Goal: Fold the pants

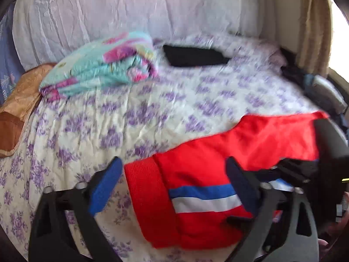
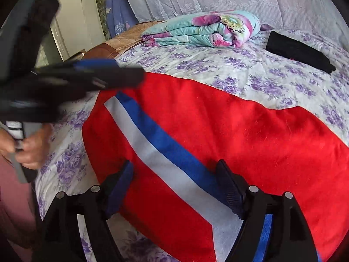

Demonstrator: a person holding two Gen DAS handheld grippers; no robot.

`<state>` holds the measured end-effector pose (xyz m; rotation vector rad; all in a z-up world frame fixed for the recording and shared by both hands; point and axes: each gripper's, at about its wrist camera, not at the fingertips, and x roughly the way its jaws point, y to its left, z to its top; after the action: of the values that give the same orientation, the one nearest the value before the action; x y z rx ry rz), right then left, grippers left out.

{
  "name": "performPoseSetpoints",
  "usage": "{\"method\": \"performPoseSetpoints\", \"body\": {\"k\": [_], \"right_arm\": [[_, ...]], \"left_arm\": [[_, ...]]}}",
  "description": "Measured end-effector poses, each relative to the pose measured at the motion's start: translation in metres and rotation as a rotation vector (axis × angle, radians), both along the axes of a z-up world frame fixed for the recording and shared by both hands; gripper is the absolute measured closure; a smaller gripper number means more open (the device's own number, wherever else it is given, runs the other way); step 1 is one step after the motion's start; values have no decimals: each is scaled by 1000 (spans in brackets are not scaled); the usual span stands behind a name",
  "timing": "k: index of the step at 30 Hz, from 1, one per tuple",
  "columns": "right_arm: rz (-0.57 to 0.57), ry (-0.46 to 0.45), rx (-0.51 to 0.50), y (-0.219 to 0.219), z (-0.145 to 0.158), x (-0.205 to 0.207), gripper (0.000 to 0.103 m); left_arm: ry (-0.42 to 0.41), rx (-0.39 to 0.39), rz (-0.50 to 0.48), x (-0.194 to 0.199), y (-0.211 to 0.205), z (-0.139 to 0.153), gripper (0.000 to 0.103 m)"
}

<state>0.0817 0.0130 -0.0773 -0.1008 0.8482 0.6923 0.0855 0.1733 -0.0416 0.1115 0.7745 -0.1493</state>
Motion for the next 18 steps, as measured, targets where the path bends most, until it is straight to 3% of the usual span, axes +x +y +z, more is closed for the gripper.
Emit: {"method": "performPoseSetpoints", "body": {"k": [2, 3, 5, 9, 11, 14, 18], "right_arm": [[1, 0, 0, 1, 0, -1, 22], [4, -1, -1, 1, 0, -1, 22], [11, 4, 8, -1, 0, -1, 21], [8, 10, 35, -6, 3, -2, 21], [23, -25, 26, -3, 12, -9, 21], [165, -105, 58, 15, 37, -31, 21], [329, -266, -75, 65, 51, -57, 26]], "left_arm": [[48, 112, 70, 13, 2, -18, 27], [86, 131, 74, 17, 5, -29, 27], [108, 39, 73, 13, 20, -33, 27], [122, -223, 115, 2, 60, -14, 24], [76, -236, 170, -9, 73, -5, 25], [9, -246, 262, -26, 93, 6, 23], [-11, -320, 306, -38, 114, 5, 22]]}}
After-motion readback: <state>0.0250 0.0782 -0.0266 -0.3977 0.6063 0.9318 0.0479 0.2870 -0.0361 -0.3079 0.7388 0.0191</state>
